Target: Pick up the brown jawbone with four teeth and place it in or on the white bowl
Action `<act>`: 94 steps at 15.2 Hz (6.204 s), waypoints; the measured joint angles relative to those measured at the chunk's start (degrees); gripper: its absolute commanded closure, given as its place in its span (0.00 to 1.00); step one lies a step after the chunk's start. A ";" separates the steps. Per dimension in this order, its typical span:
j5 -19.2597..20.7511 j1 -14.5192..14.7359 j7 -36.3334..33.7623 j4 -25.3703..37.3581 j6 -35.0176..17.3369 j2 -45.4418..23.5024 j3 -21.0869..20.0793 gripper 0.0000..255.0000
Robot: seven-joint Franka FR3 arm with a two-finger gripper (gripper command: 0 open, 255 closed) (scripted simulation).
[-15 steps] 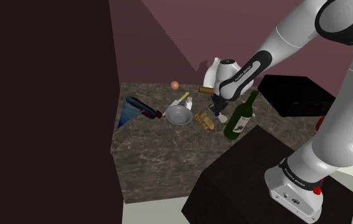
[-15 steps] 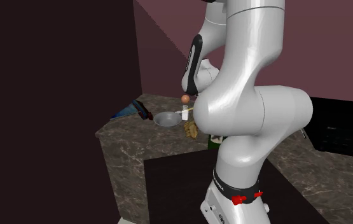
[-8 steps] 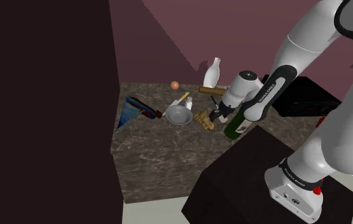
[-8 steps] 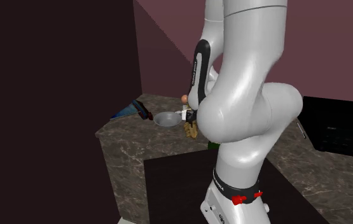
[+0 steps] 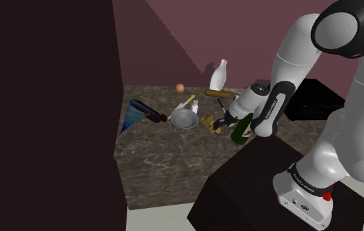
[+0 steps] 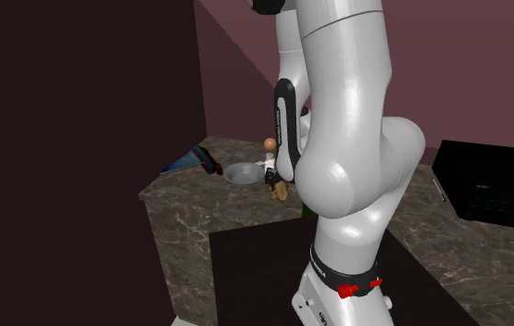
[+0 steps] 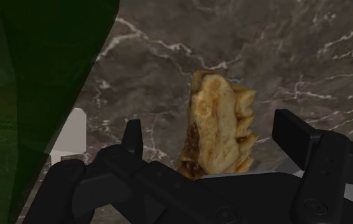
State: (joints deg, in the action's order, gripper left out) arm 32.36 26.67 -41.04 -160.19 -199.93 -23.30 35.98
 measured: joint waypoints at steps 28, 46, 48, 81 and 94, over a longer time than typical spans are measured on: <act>1.14 3.20 2.53 -2.50 8.45 11.04 4.81 1.00; -9.69 -20.11 28.48 4.81 24.54 2.87 -20.47 0.00; -9.54 -20.06 28.35 5.46 22.90 0.48 -20.26 0.00; -10.37 -21.58 30.73 2.77 31.45 11.66 -21.55 1.00; -14.64 -20.16 32.25 4.39 42.56 20.85 -24.07 1.00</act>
State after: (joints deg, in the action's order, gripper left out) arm 17.72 6.51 -8.79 -155.80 -157.37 -2.44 11.90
